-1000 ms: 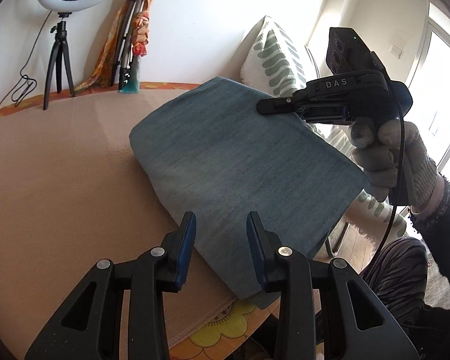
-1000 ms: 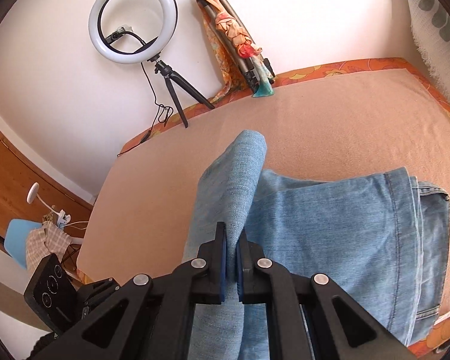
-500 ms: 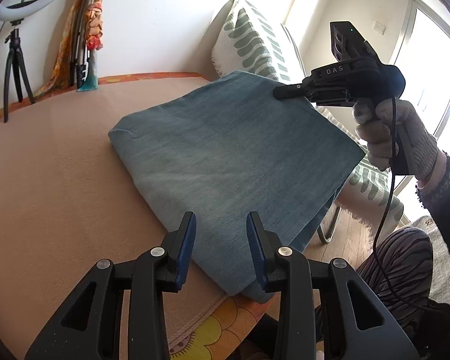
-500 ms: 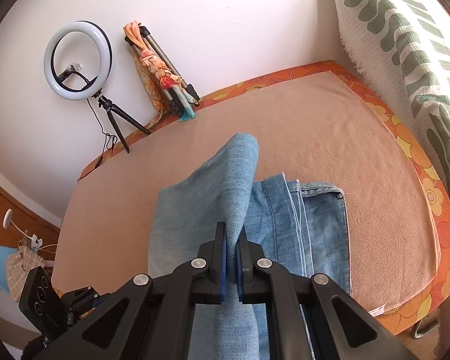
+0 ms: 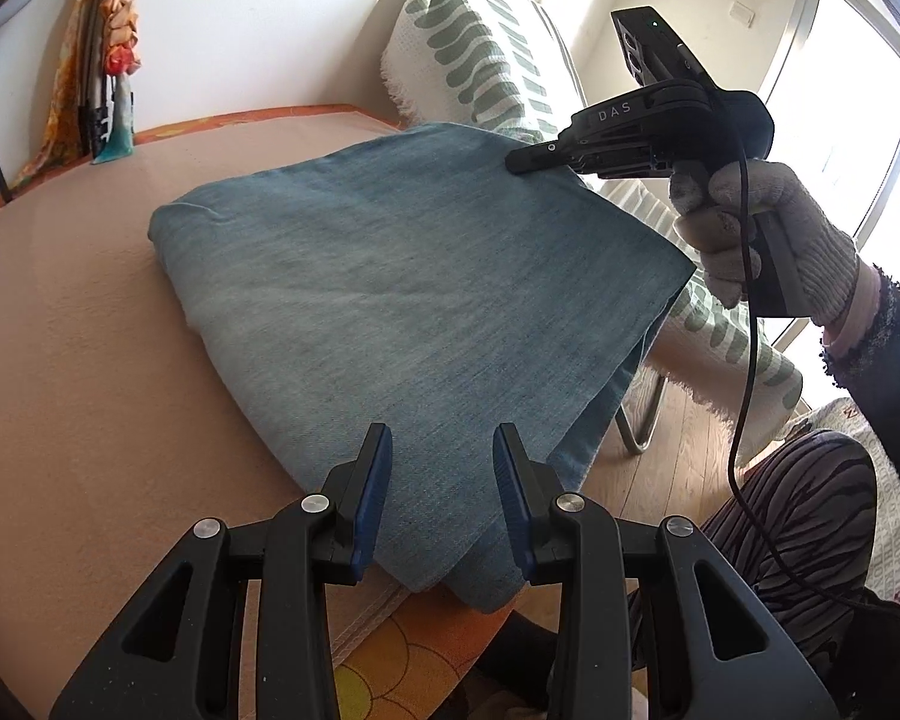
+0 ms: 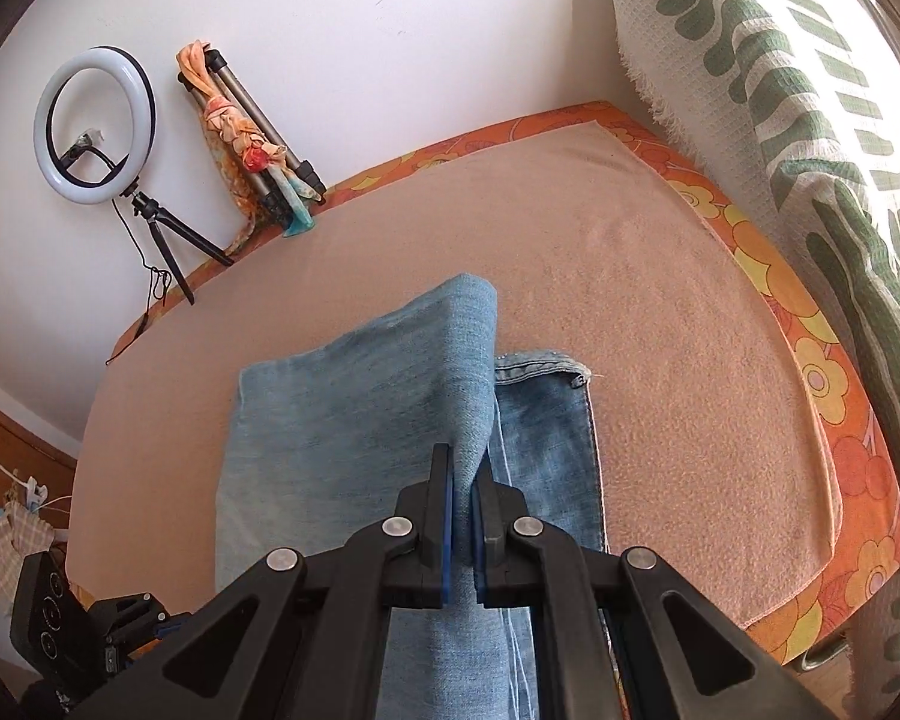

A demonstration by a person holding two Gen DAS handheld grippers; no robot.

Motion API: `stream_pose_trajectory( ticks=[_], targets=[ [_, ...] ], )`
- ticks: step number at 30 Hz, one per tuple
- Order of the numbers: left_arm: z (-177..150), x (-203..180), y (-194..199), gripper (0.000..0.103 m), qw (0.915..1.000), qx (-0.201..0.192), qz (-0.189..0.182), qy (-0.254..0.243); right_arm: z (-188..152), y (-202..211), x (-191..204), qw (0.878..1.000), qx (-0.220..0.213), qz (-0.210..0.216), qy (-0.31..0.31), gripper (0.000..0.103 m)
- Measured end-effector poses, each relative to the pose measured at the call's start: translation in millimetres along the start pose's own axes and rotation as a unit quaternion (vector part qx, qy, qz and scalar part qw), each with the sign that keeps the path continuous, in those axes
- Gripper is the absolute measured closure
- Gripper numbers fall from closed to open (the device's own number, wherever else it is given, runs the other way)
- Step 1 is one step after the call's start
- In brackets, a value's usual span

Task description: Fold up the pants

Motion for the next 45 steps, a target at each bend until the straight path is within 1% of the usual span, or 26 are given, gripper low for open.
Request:
stream_pose_trajectory(
  ticks=[3,7,9,13,14,16,18,20,22,24,25,26,27,28,29,32,33,36,40,43,45],
  targets=[
    [-5.3,-8.5,-9.8,0.070,0.9998,0.013,0.004,-0.018,-3.9,-14.1,-8.6,1.000,0.009,-0.003,0.001,0.101],
    [-7.8,-16.9,-14.3,0.070,0.9991,0.018,0.009,-0.038,-10.0,-29.9,-20.7,1.000,0.017,0.001,0.001,0.101],
    [-8.8,-18.7,-15.4,0.070,0.9988,0.018,0.013,-0.044,-13.6,-36.4,-25.7,1.000,0.019,-0.002,0.004,0.098],
    [-10.9,-21.4,-15.0,0.070,0.9983,0.018,0.017,-0.052,-19.3,-32.2,-31.0,1.000,0.014,0.003,0.008,0.094],
    [-11.4,-21.3,-14.8,0.070,0.9984,0.018,0.016,-0.051,-21.3,-28.9,-31.2,1.000,0.014,0.002,0.011,0.089],
    [-11.6,-21.1,-15.8,0.070,0.9986,0.019,0.011,-0.048,-28.6,-22.9,-30.0,1.000,0.022,0.004,0.023,0.084],
    [-12.8,-21.4,-16.0,0.070,0.9984,0.020,0.010,-0.051,-38.1,-17.7,-28.6,0.999,0.028,0.006,0.032,0.065],
    [-11.4,-21.8,-13.3,0.070,0.9987,0.020,0.003,-0.048,-46.6,-15.0,-29.4,0.999,0.034,0.005,0.042,0.065],
    [-8.9,-20.2,-8.1,0.070,0.9994,0.018,-0.012,-0.026,-51.3,-13.2,-34.8,0.999,0.035,0.004,0.039,0.064],
    [-7.3,-15.6,-2.5,0.063,0.9997,0.013,-0.018,-0.003,-52.3,-10.2,-41.1,0.999,0.032,0.013,0.031,0.054],
    [-5.9,-12.5,0.6,0.062,0.9998,0.010,-0.020,0.005,-51.7,-8.1,-44.1,0.999,0.028,0.015,0.027,0.051],
    [-4.9,-9.2,3.6,0.059,0.9997,0.007,-0.021,0.012,-50.2,-6.3,-45.8,0.999,0.025,0.018,0.026,0.046],
    [-3.2,-4.9,6.1,0.052,0.9995,0.007,-0.022,0.020,-48.6,-4.6,-47.1,0.999,0.023,0.023,0.024,0.041],
    [-1.9,0.3,9.1,0.048,0.9993,0.005,-0.021,0.031,-46.8,-3.2,-48.0,0.999,0.021,0.032,0.021,0.039],
    [0.6,7.1,11.6,0.041,0.9989,0.003,-0.017,0.044,-44.6,-2.1,-48.2,0.999,0.019,0.042,0.018,0.034],
    [10.0,33.6,18.4,0.040,0.9949,-0.009,-0.019,0.098,-38.3,-3.5,-45.7,0.997,0.019,0.069,0.019,0.020],
    [13.0,43.3,19.0,0.040,0.9928,-0.011,-0.018,0.118,-36.8,-6.0,-45.1,0.997,0.021,0.073,0.022,0.017],
    [20.0,62.3,15.2,0.040,0.9875,-0.006,-0.029,0.155,-33.4,-18.3,-46.6,0.996,0.035,0.084,0.020,0.017],
    [21.7,80.6,0.2,0.040,0.9788,0.009,-0.043,0.200,-30.6,-33.6,-49.8,0.991,0.050,0.122,0.006,0.017],
    [18.0,91.4,-12.0,0.040,0.9691,0.022,-0.054,0.240,-29.1,-43.8,-52.3,0.990,0.057,0.131,0.001,0.017],
    [15.8,96.3,-17.4,0.040,0.9623,0.027,-0.059,0.264,-28.5,-47.9,-52.6,0.987,0.061,0.151,-0.003,0.017]
  ],
)
Point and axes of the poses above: each gripper's, at about its wrist camera, not at the fingertips, and y roughly against the way its jaws point, x to its left, z to its top, the point moved 8 cm from there along -y, roughly the way its jaws point, and after that the axes turned 4 degrees about x, right-handed, at the moved point
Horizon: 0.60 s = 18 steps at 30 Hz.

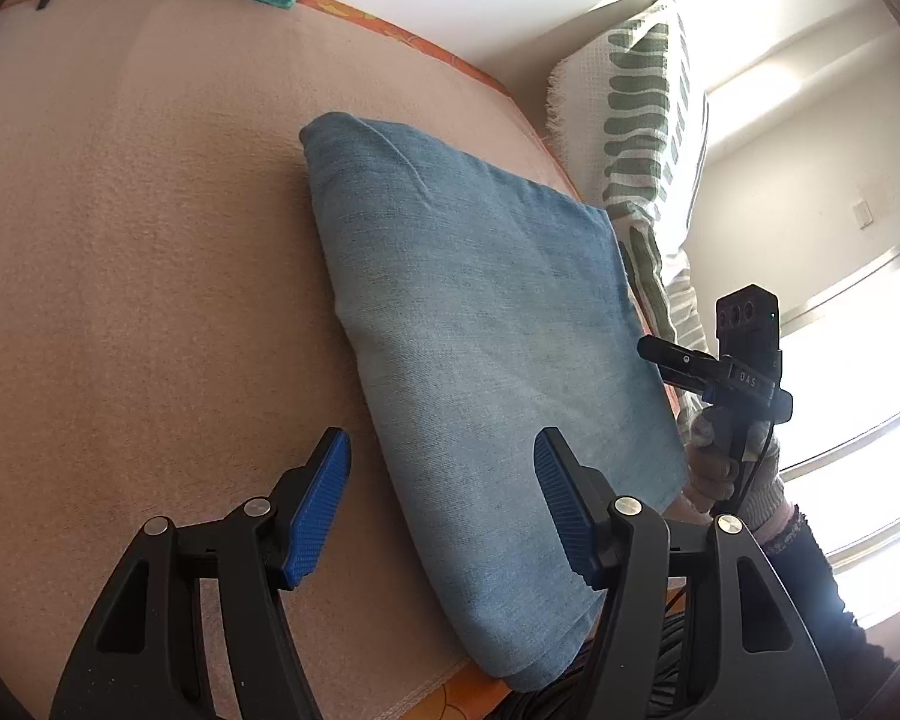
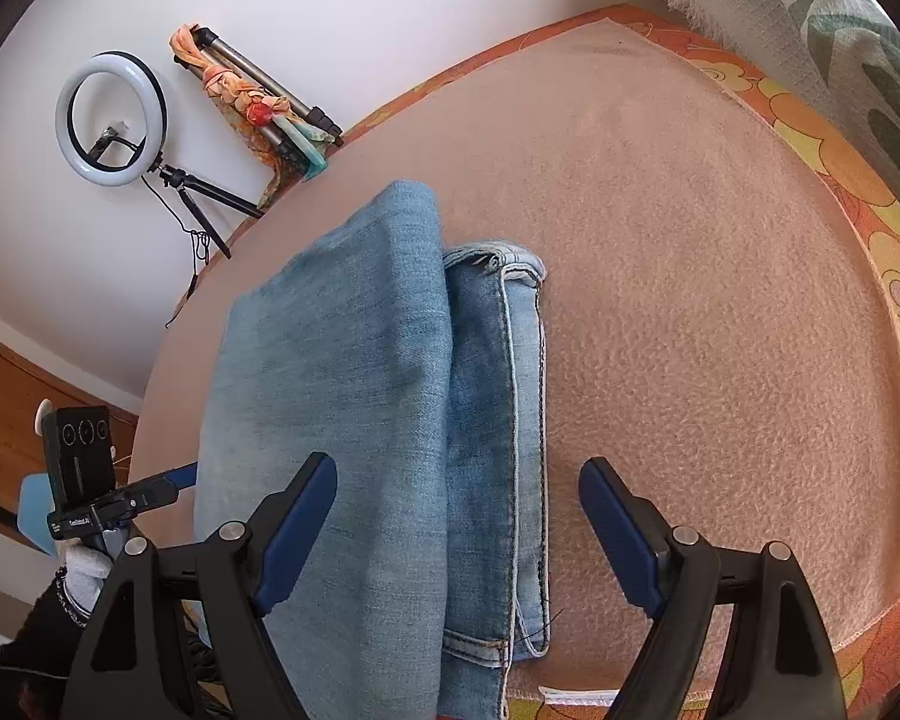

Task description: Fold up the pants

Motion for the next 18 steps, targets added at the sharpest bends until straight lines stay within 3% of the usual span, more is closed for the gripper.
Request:
stream_pose_trajectory(
  ticks=[3,10,13,16,18],
  targets=[
    [2.0,2.0,-2.6,0.040,0.9997,-0.002,-0.009,0.024,3.5,-1.1,0.0,1.000,-0.003,0.022,0.000,0.016],
    [2.8,-0.2,-4.7,0.040,0.9995,-0.007,-0.014,0.027,7.6,-14.1,13.9,0.996,0.010,0.087,-0.001,0.018],
    [7.9,-0.6,-7.4,0.040,0.9991,-0.014,-0.016,0.038,6.5,-19.5,22.1,0.996,0.008,0.090,0.016,0.019],
    [11.5,-4.0,-11.3,0.040,0.9984,-0.021,-0.024,0.047,8.9,-24.4,26.3,0.997,0.003,0.074,0.021,0.025],
    [12.8,-4.4,-12.2,0.040,0.9976,-0.026,-0.031,0.057,8.8,-26.1,24.7,0.998,0.008,0.054,0.023,0.044]
  ],
)
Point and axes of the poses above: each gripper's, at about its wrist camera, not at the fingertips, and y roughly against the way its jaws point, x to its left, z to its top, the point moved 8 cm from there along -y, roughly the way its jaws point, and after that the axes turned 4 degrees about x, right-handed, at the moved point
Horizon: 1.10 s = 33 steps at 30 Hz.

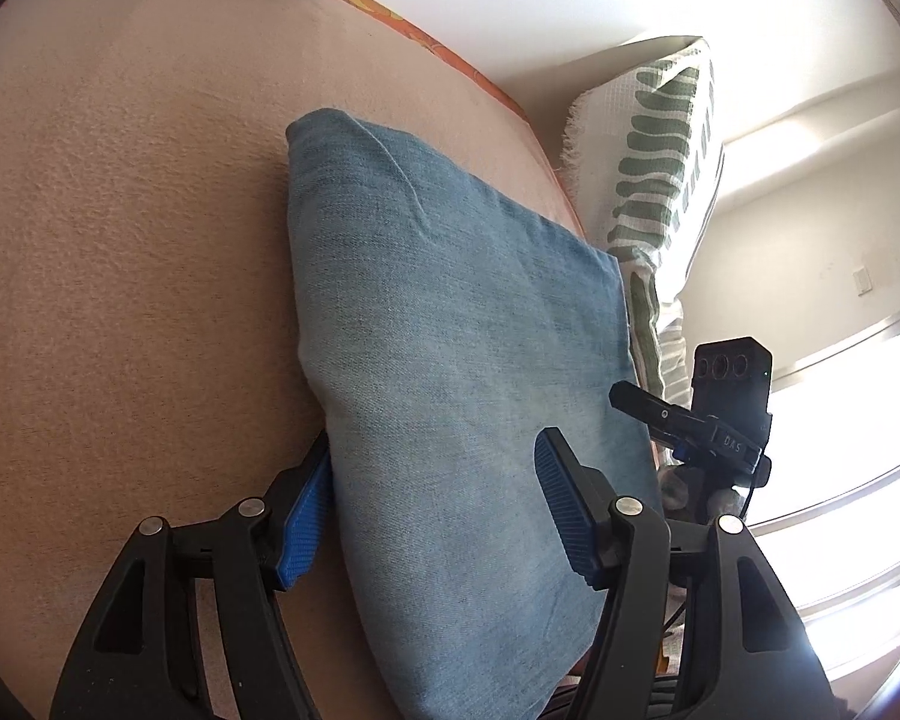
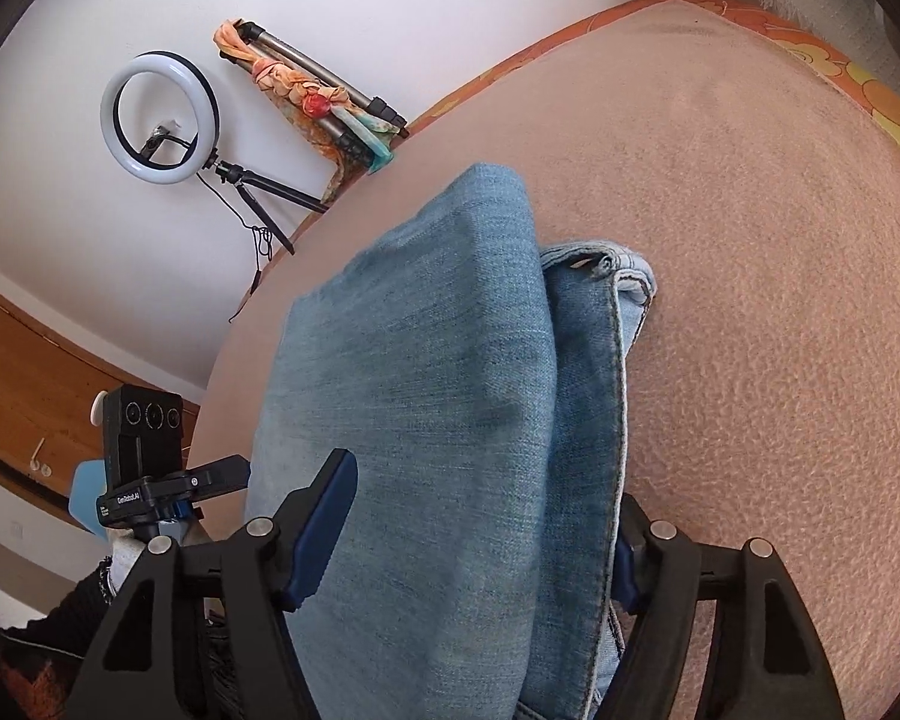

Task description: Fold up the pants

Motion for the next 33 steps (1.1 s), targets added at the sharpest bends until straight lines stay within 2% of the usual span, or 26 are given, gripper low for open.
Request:
stream_pose_trajectory(
  ticks=[3,4,6,9,11,13,15,19,21,23,33],
  targets=[
    [1.4,-1.9,-1.9,0.041,1.0000,-0.005,0.004,0.000,0.8,4.7,0.1,1.000,-0.009,-0.009,-0.009,0.062],
    [1.5,-2.6,-2.8,0.045,0.9999,-0.007,0.009,-0.003,0.4,7.3,0.6,1.000,-0.012,-0.015,-0.007,0.064],
    [0.8,-3.7,-5.2,0.059,0.9998,-0.011,0.018,-0.006,-0.2,9.8,4.7,0.999,-0.016,-0.031,0.002,0.069],
    [-0.7,-6.7,-6.5,0.070,0.9993,-0.021,0.025,-0.017,0.5,11.6,10.9,0.998,-0.018,-0.052,0.016,0.071],
    [-0.3,-9.3,-6.7,0.071,0.9989,-0.024,0.030,-0.026,0.0,12.3,10.8,0.998,-0.017,-0.053,0.023,0.071],
    [0.2,-8.1,-7.8,0.071,0.9988,-0.024,0.031,-0.029,-0.2,11.6,5.5,0.999,-0.016,-0.033,0.003,0.067],
    [0.9,-7.9,-8.7,0.075,0.9985,-0.026,0.034,-0.034,1.4,8.5,3.1,0.999,-0.025,-0.032,-0.011,0.065],
    [0.2,-13.9,-5.6,0.083,0.9972,-0.037,0.040,-0.052,-0.3,12.5,17.5,0.994,-0.035,-0.092,0.035,0.071],
    [0.7,-18.1,-3.1,0.085,0.9968,-0.040,0.039,-0.058,0.1,20.2,24.5,0.993,-0.040,-0.105,0.042,0.078],
    [0.7,-22.3,0.2,0.086,0.9964,-0.042,0.035,-0.064,0.4,28.9,35.5,0.990,-0.048,-0.119,0.059,0.081],
    [-6.5,-41.8,27.1,0.088,0.9932,-0.067,0.016,-0.094,-3.6,67.1,94.0,0.983,-0.083,-0.132,0.100,0.086]
  ],
)
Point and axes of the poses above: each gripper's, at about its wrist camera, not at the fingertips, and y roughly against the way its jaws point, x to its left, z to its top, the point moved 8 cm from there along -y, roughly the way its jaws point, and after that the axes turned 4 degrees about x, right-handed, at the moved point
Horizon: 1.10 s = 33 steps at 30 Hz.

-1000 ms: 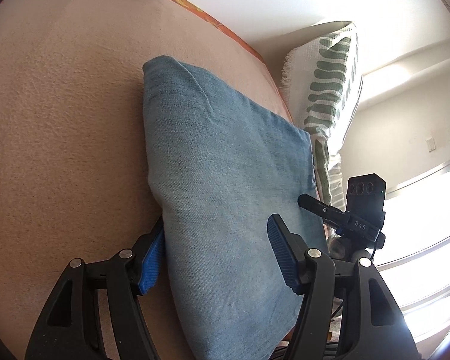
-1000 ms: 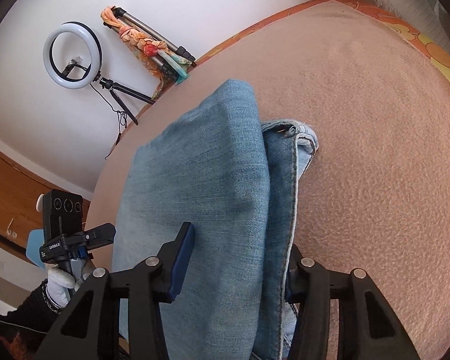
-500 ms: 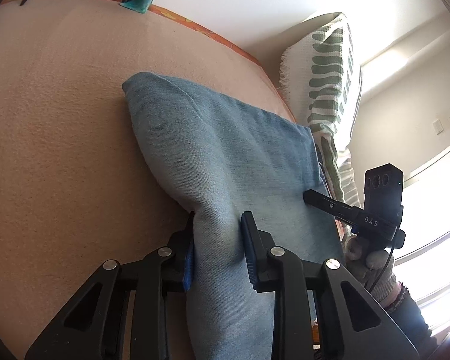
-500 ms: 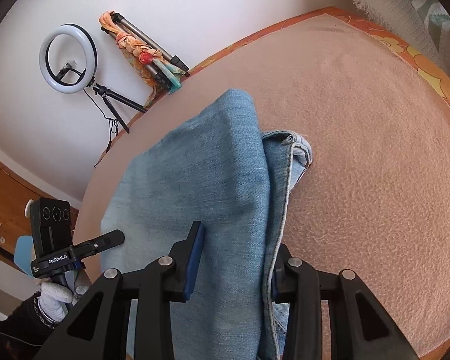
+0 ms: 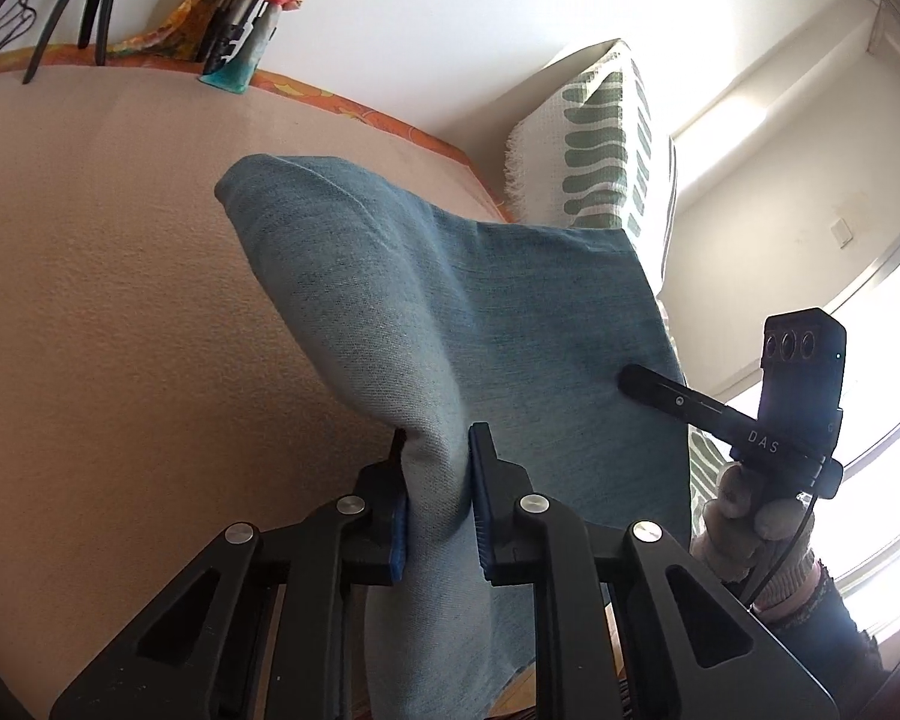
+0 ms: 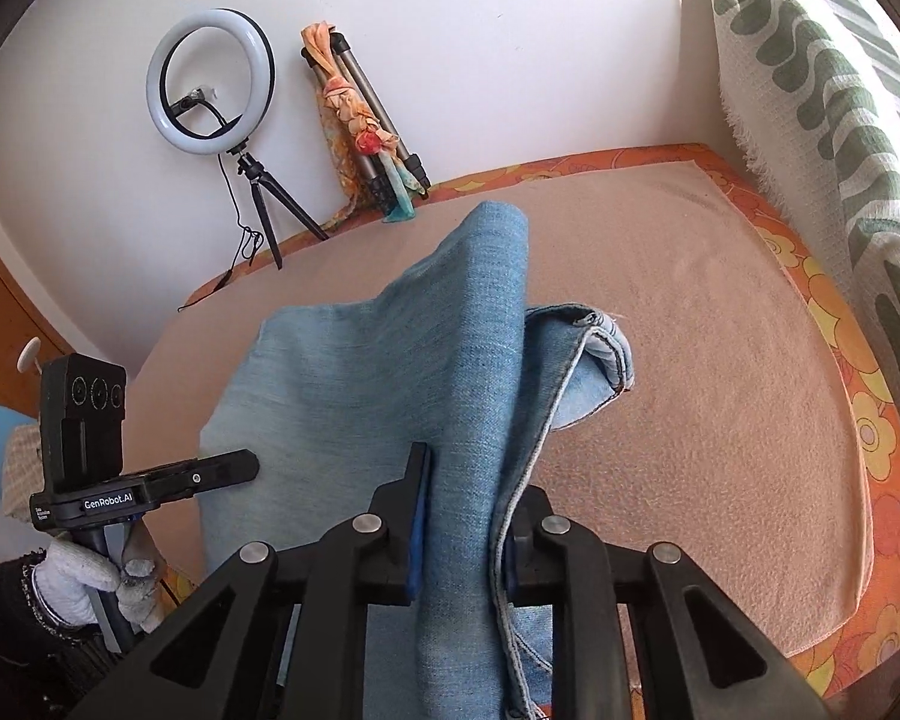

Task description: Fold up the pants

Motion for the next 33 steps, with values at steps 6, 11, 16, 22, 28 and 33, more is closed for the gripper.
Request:
stream_pose_trajectory(
  ticks=[6,11,16,22,28,33],
  targets=[
    [11.7,-28.4,32.8,0.088,0.9990,-0.029,-0.010,-0.033,14.9,34.2,28.0,0.999,-0.033,0.003,0.015,0.086],
    [31.6,-51.7,68.1,0.088,0.9962,-0.059,-0.024,-0.060,40.8,69.9,50.2,0.997,-0.073,0.005,0.031,0.086],
    [65.8,-70.6,89.4,0.088,0.9927,-0.081,-0.024,-0.086,75.1,94.2,63.7,0.993,-0.109,-0.002,0.045,0.086],
    [109.3,-81.3,90.0,0.088,0.9894,-0.093,-0.009,-0.111,113.7,96.6,57.4,0.991,-0.128,-0.006,0.039,0.087],
    [148.0,-76.0,74.5,0.088,0.9890,-0.096,-0.002,-0.112,151.4,82.5,42.2,0.990,-0.134,-0.018,0.036,0.087],
    [177.9,-73.0,53.8,0.088,0.9881,-0.095,0.005,-0.121,186.9,67.3,26.7,0.989,-0.138,-0.031,0.039,0.087]
  ],
)
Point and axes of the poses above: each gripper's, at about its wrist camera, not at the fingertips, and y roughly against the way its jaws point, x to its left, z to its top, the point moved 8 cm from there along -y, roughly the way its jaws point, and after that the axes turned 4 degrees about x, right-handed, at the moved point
